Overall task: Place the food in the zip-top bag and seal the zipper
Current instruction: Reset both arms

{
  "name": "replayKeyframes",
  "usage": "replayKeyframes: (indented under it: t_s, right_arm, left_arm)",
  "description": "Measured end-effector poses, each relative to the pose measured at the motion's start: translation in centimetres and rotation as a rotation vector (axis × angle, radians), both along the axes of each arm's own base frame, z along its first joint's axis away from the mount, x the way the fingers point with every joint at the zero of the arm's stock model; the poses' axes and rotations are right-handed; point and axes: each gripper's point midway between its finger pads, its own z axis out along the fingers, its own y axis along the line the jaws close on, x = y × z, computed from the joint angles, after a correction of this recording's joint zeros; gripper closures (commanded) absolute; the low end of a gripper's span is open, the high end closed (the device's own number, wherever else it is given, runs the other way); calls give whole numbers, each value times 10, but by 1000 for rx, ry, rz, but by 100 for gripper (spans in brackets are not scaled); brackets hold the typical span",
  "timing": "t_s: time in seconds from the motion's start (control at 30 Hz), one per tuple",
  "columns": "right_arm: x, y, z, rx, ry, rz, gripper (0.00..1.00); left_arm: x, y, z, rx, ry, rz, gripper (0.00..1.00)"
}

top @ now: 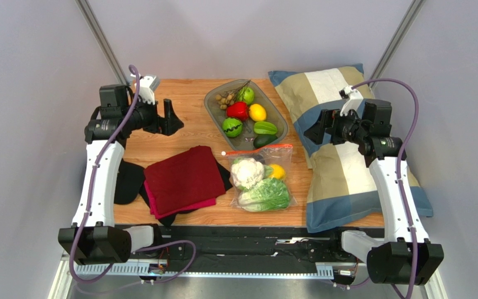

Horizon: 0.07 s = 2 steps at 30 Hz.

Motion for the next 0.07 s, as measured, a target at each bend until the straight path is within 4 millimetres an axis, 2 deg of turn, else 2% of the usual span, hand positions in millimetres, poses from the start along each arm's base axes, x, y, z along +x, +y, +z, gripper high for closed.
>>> replayKeyframes:
  t_s: [0.07]
  right_arm:
    - [-1, 1, -2, 15, 16, -8, 0]
  left_arm:
    - [-3, 4, -10, 10, 24, 27, 1]
